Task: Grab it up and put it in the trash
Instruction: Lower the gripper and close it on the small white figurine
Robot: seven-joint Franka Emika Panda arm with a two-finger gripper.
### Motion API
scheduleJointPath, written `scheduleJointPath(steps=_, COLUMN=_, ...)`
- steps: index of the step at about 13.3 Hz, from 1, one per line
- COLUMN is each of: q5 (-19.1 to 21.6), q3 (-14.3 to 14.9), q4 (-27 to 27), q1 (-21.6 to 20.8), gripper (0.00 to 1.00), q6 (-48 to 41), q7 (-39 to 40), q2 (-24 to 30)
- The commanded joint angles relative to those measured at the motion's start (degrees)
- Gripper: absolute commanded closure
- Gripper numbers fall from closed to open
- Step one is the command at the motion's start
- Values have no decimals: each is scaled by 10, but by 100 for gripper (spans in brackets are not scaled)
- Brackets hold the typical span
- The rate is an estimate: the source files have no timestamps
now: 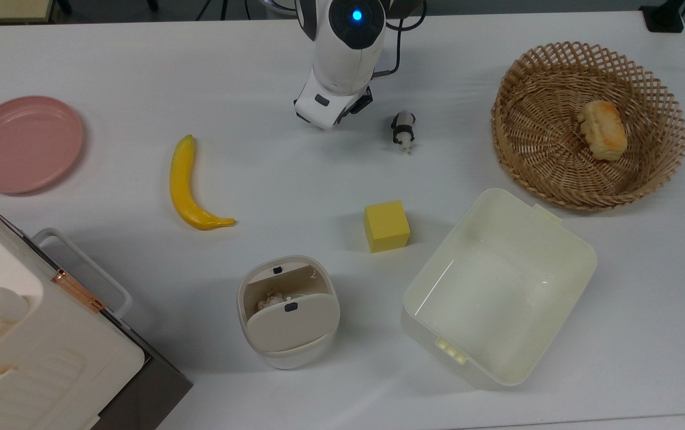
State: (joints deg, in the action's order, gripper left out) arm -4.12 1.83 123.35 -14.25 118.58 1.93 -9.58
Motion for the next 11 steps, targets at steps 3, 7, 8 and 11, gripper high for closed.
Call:
scheduleJointPath(steps=3, q5=-8, q3=6, q4=-129, q1=5, gripper=71, q6=-64, q7=21, q2=25)
scheduleJointPath(steps=7, q5=-1, q3=8, q4=-278, q1=39, gripper=71, q6=-61, q7=25, q2=3)
scheduleJointPath(steps=8, q5=0, q3=8, q4=-315, q1=51, gripper=71, q6=-49, q7=25, q2=-10)
scheduleJointPath(steps=11, q5=-3, q3=5, q4=-362, q1=77, gripper=71, q6=64, q7=3, q2=-59)
